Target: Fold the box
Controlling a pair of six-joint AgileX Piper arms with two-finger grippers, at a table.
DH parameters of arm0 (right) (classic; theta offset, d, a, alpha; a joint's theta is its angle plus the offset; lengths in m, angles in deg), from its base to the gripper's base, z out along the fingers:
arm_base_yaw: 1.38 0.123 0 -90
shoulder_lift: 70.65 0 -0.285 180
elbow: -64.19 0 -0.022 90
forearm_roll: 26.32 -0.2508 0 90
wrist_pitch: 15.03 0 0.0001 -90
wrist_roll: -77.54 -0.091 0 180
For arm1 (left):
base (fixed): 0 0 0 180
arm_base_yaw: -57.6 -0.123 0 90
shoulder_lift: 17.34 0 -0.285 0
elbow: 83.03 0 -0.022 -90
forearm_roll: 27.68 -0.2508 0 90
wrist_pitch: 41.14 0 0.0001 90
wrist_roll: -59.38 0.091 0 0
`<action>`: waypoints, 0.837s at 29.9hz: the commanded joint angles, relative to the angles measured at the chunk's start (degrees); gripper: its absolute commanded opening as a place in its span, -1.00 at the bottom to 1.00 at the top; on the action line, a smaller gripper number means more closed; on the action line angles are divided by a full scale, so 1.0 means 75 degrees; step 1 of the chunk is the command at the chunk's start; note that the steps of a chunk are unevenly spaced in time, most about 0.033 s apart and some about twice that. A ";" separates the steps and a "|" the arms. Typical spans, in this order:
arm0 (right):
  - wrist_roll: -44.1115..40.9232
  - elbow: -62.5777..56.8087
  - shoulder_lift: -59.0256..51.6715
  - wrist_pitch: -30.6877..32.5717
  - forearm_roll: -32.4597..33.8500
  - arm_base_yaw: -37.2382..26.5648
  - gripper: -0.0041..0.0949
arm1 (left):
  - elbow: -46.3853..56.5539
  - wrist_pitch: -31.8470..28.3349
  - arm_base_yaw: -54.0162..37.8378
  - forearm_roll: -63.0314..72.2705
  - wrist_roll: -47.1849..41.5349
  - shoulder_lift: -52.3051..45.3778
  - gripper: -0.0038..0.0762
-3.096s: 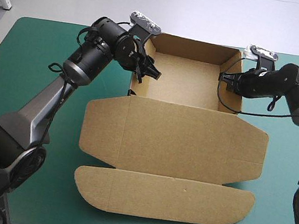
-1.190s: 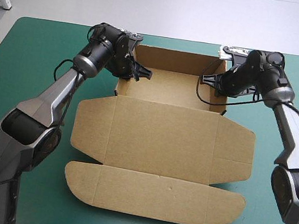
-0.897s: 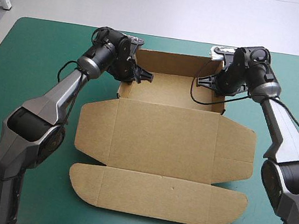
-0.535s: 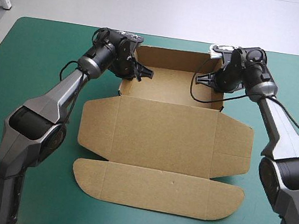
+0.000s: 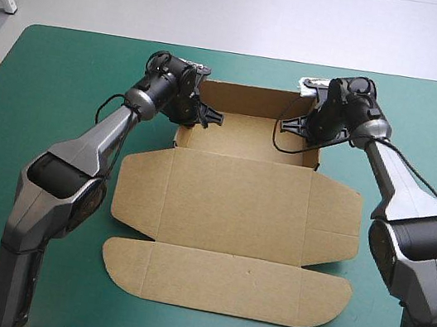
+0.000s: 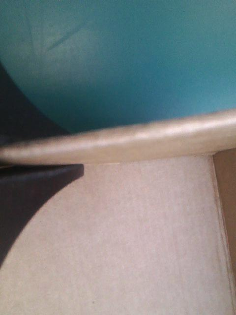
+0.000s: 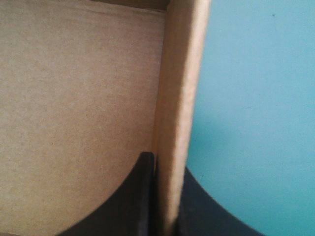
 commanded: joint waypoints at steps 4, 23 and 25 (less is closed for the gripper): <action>0.0282 0.0236 -0.0480 0.0067 -0.0034 0.0061 -0.92 | -0.0151 -0.0261 0.0041 -0.0237 0.0157 -0.0412 -0.93; 0.0145 0.0210 -0.0266 0.0174 -0.0427 0.0061 -0.92 | 0.0619 -0.0513 -0.0250 0.0041 0.0178 -0.0407 -0.93; 0.0145 0.0210 -0.0250 0.0188 -0.0445 0.0061 -0.92 | 0.0770 -0.0530 -0.0250 0.0041 0.0178 -0.0407 -0.93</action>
